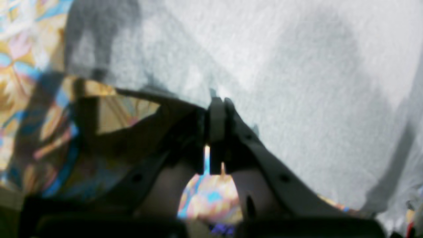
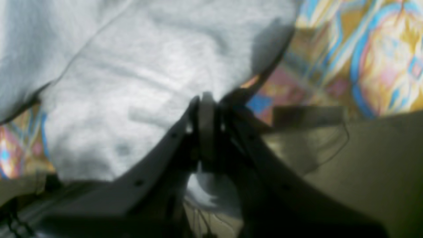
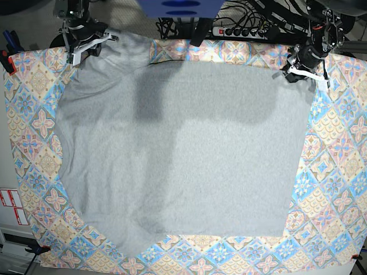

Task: Fold the T-shirt properly
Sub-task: 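Pull the grasped edge toward the hem with both grippers, folding it over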

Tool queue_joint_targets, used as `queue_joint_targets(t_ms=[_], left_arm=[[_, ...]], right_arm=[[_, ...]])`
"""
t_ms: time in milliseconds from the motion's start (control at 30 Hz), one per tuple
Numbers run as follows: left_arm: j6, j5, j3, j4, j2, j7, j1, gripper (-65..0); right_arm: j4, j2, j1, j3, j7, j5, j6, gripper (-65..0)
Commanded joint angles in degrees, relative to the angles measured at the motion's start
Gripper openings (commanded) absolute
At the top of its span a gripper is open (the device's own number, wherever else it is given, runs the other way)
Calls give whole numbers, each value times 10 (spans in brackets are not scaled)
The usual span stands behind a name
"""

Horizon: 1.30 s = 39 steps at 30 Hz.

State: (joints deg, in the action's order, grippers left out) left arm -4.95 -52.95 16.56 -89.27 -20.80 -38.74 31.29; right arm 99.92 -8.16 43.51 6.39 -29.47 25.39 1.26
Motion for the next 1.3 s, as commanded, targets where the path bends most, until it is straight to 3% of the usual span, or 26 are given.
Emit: queue_joint_targets(t_ms=[0,233,500,800,967,1267], left_arm=[[-2,-3,5,-15,-8,8,11,-650],[-2,-4,5,-51,-8,9,60,-650],[-2,-4,36,-113,-5,10,52,-650],[1,1,32,-110,-5,5,-64,-650],[1,38,-2,-66,-5,5,-137,-650],[0,87,-53,55,-5,9,-249,-650]], right_arm=[[15,-6,15,9,14,-2,-2,-648],[18,-7,74,11,111,-3,-2,-648],[22,-8,59,9,153,-5,-2,-649],[29,-21,-92,8,96,-5,-2,-649],[3,-24,-167,11,55,-5,-2,-649],[-84,-24,-264,9,51,-6,-2,-650]])
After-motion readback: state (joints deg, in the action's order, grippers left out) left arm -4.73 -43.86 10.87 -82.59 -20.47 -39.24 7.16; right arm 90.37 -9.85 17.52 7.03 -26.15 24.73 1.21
